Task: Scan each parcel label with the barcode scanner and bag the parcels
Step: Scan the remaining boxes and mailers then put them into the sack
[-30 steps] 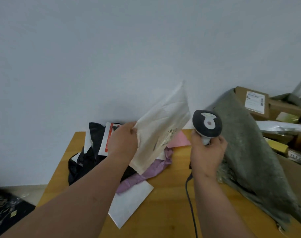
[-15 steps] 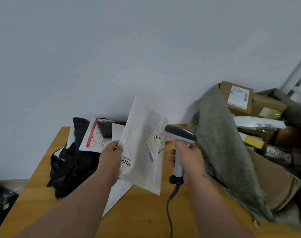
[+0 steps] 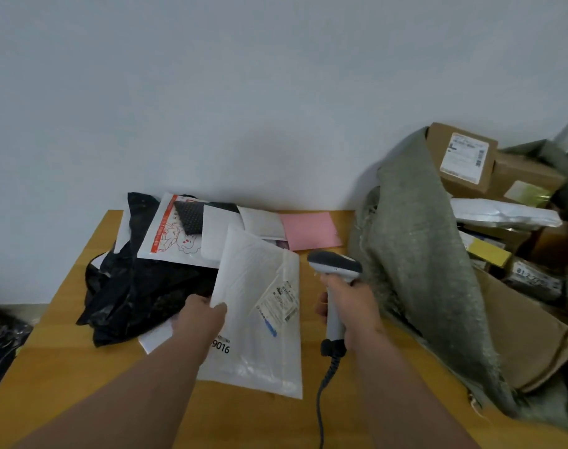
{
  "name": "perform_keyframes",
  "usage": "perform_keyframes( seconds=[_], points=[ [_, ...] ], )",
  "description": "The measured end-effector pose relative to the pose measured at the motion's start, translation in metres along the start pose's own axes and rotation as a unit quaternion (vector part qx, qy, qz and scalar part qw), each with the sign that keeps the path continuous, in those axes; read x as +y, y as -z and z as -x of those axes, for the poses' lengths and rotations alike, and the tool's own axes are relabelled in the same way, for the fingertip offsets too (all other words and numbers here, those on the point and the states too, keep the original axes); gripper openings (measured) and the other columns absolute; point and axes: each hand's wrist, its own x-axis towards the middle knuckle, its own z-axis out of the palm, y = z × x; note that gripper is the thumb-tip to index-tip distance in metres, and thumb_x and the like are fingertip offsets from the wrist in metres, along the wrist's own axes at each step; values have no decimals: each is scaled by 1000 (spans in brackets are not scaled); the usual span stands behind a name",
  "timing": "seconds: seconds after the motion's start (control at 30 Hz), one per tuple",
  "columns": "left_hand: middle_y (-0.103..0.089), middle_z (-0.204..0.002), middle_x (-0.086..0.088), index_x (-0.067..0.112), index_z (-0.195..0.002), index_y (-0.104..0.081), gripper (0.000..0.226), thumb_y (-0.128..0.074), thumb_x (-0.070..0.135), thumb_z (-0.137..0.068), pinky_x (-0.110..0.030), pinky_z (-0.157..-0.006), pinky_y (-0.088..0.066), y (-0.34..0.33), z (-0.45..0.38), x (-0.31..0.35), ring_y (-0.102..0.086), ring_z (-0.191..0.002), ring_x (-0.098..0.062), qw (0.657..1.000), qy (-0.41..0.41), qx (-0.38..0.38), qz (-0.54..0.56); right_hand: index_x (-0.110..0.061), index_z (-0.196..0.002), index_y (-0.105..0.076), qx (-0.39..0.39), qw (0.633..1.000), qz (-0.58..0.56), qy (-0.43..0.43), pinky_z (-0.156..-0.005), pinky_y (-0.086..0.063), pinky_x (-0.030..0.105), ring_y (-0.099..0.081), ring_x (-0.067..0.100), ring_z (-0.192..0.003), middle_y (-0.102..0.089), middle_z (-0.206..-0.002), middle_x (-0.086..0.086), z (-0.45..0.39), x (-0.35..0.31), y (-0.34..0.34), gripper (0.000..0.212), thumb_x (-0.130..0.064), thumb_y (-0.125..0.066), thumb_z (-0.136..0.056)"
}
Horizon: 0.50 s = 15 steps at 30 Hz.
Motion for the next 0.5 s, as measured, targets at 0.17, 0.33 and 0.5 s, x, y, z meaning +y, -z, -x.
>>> perform_keyframes(
  seconds=[0.17,0.33,0.5],
  points=[
    [-53,-84,1,15,-108,-42,45,-74,25,-79,-41,-82,-54,-6,-13,-1,-59,-78,-21,997,-22,-27,-66,-7,-71,-59,-13,998,47,-26,-55,-49,31,-60,24,-61,-60,-60,7,-5,13,-4,24,-20,-67,-90],
    [-61,-89,-11,18,-88,-50,17,-59,11,-76,-47,-72,-59,-16,-43,-17,-62,-80,-31,997,-16,-19,-75,-4,-80,-61,-20,996,36,-74,-52,-48,29,-58,22,-56,-59,-66,10,-10,18,-5,21,-20,-67,-91],
    [-57,-90,-17,6,-91,-52,15,-44,-2,-82,-43,-75,-56,-16,-37,-10,-57,-85,-36,999,-2,7,-31,-3,-82,-60,-31,995,17,-95,-51,-45,29,-54,21,-53,-55,-64,10,-11,23,-3,16,-16,-64,-91]
  ],
)
